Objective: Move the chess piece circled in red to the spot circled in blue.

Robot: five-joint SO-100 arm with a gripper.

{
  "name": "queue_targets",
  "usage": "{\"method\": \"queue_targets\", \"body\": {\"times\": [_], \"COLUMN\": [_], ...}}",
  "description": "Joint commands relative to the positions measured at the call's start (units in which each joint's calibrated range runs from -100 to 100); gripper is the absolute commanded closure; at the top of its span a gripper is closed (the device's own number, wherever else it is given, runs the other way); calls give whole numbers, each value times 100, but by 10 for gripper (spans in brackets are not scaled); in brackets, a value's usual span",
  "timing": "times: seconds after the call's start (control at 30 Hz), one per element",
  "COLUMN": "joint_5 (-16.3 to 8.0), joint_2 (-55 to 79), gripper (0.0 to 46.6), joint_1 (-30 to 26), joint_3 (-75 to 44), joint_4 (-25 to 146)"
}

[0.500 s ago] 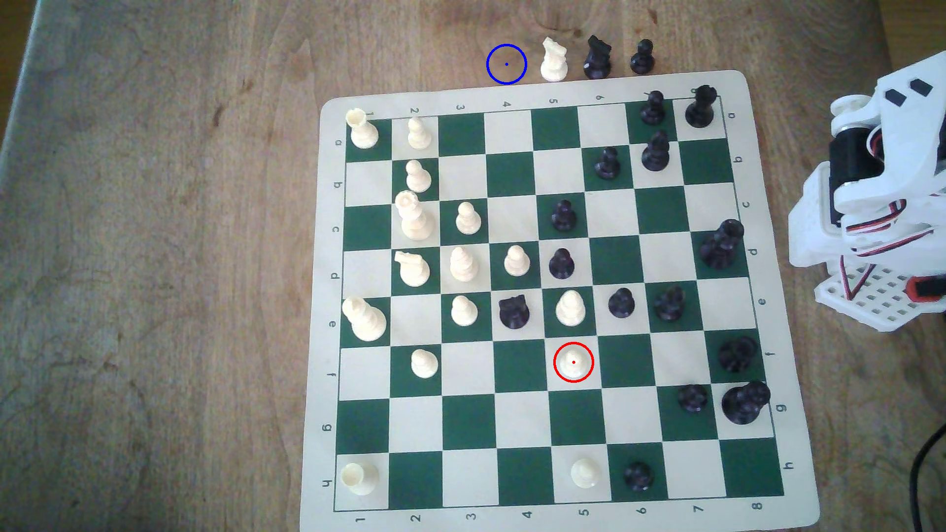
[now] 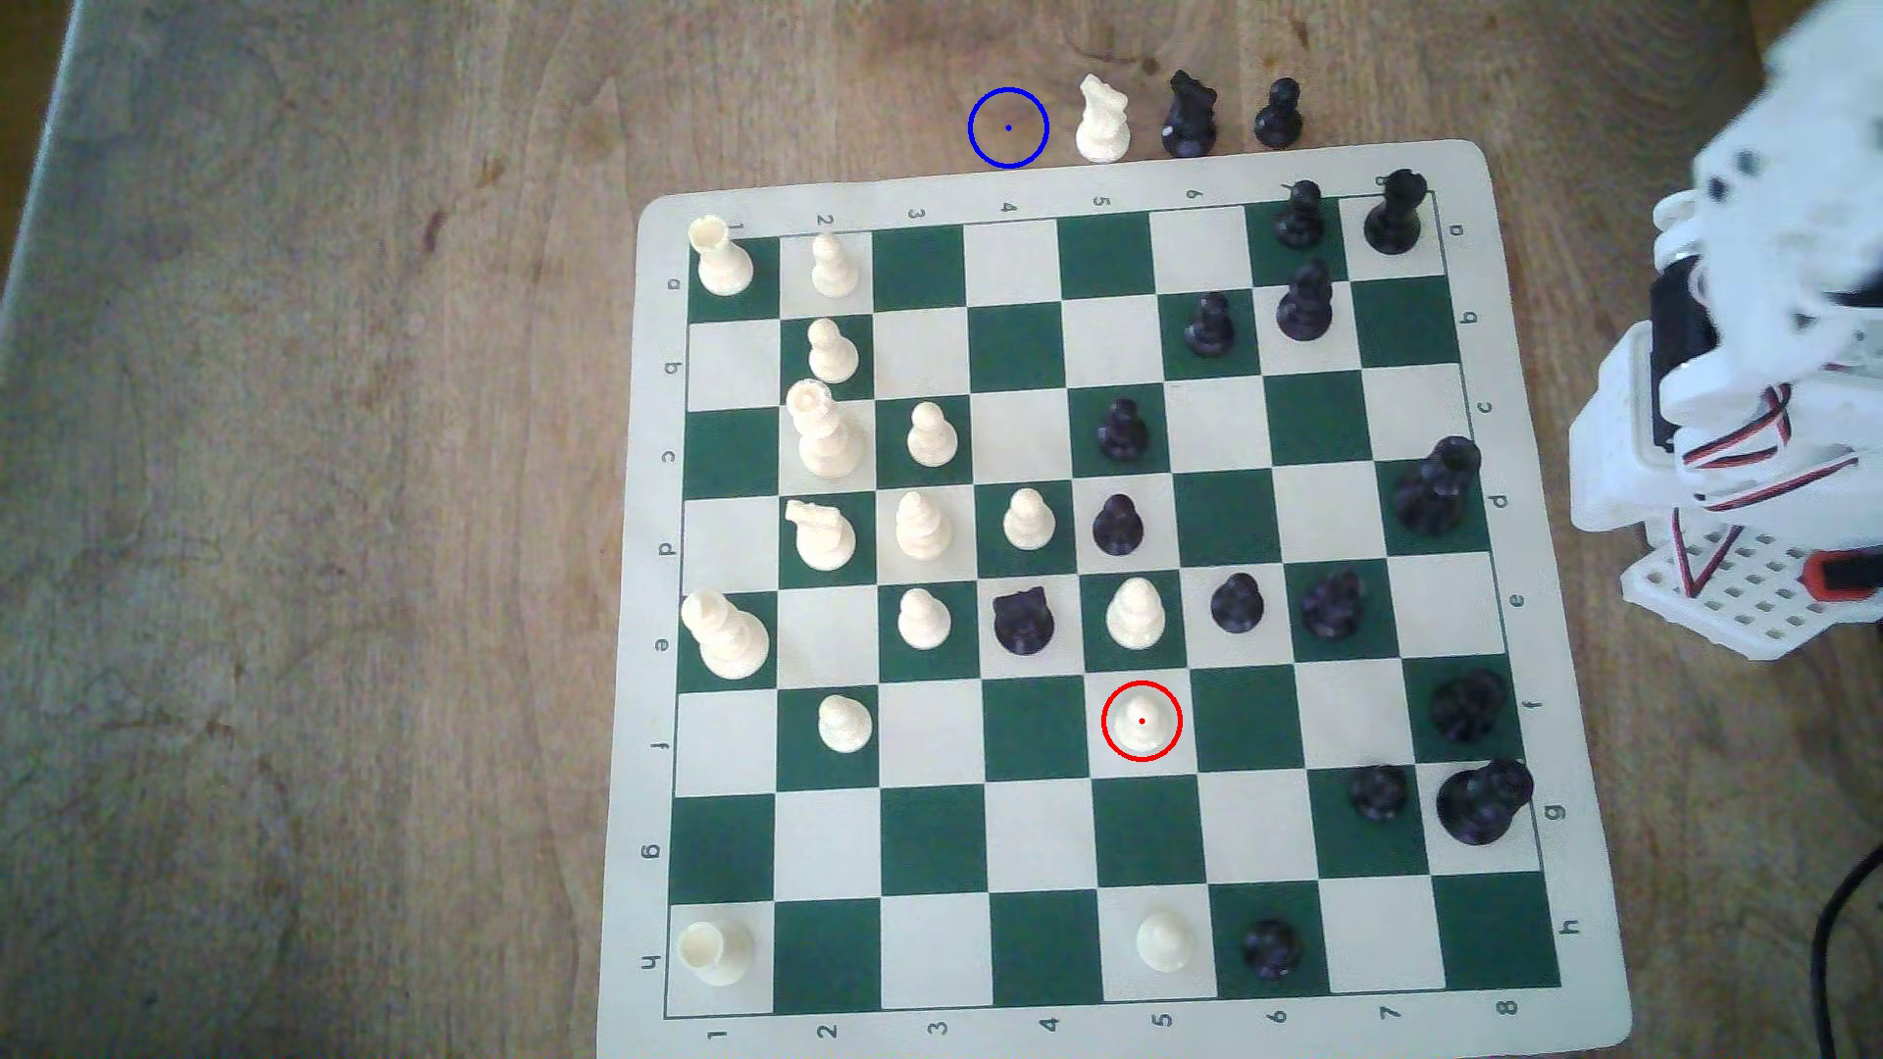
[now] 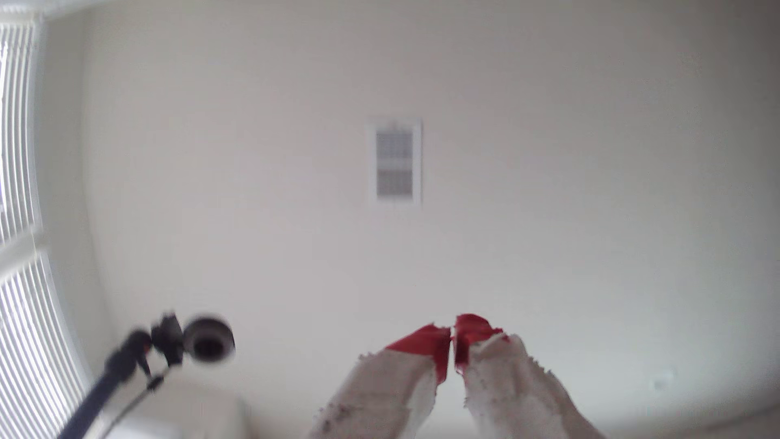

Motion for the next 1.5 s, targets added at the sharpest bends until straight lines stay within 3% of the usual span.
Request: {"method": "queue_targets", "body": {"times": [0.0, 0.23, 0.33, 0.47, 0.53, 0.6, 0.8, 1.07, 1.23, 1.37, 1.47], "joint_5": [-20, -39, -39, -15, 161, 630, 659, 654, 342, -215, -313], "joint_2": [-11, -11, -11, -3, 159, 430, 1814, 2773, 3469, 3563, 3741], "gripper": [464, 463, 464, 464, 464, 464, 464, 433, 420, 414, 419], "joint_1": [-8, -172, -157, -258, -274, -352, -1439, -2081, -2315, -2519, -2683], "joint_3": [-236, -1424, -1433, -1950, -2321, -2657, -3772, -4044, -4298, -4352, -4243], "joint_4": [2033, 6038, 6513, 8364, 9322, 10042, 11181, 11885, 12499, 12598, 12549]}}
